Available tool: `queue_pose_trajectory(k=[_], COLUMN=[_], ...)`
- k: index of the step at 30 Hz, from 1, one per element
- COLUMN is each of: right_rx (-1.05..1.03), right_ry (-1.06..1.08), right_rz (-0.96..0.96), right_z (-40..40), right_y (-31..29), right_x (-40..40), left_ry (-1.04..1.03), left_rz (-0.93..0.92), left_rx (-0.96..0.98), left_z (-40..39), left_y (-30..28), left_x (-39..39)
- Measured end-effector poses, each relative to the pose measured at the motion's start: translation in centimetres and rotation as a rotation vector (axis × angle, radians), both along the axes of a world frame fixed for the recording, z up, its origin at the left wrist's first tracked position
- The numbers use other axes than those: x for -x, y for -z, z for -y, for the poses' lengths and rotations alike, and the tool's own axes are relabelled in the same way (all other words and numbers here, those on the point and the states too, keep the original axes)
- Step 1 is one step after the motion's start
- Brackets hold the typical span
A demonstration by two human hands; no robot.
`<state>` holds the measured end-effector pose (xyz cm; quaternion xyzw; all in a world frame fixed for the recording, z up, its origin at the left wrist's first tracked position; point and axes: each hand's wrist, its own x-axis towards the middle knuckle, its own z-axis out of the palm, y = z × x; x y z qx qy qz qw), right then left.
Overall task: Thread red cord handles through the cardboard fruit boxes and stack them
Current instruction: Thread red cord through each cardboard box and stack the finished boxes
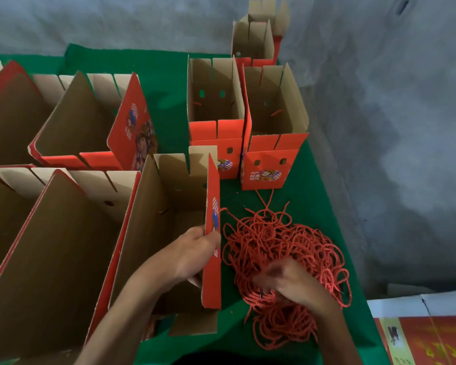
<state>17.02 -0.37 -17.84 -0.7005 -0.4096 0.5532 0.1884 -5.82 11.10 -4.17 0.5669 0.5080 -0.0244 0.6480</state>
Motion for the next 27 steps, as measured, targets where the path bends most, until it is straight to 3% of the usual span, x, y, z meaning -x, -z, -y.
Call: queue_pose_trajectory(k=[2, 5, 9, 11, 16, 18, 20, 23, 27], right_rx=[0.041, -0.073, 0.172, 0.171, 0.080, -0.077, -0.212, -0.257, -0.280], right_ry=[-0.040, 0.162, 0.033, -0.005, 0.043, 0.126, 0.332, 0.526, 0.677], right_rz=[0.144, 0.379, 0.529, 0.623, 0.584, 0.463, 0.130, -0.411, -0.835], right_z=[0.3, -0.4, -1.6, -1.7, -1.3, -0.9, -0.6, -0.8, -1.5], right_y=[0.3, 1.0, 1.9, 2.5, 2.5, 1.7, 0.5, -1.7, -2.9], right_x=[0.0, 0.5, 2.2, 3.2, 2.7, 2.3, 2.1, 2.7, 5.8], left_ry=[0.014, 0.021, 0.012, 0.023, 0.001, 0.008, 0.020, -0.019, -0.062], left_rz=[-0.004, -0.005, -0.042, -0.054, -0.039, -0.034, -0.032, -0.027, -0.023], left_rx=[0.002, -0.005, 0.013, 0.032, 0.039, 0.040, 0.036, 0.032, 0.036], left_z=[0.2, 0.3, 0.2, 0.1, 0.0, 0.1, 0.2, 0.2, 0.3], left_y=[0.1, 0.3, 0.3, 0.2, 0.5, 0.6, 0.7, 1.1, 1.6], left_x=[-0.1, -0.2, -0.1, 0.0, 0.3, 0.3, 0.3, 0.4, 1.0])
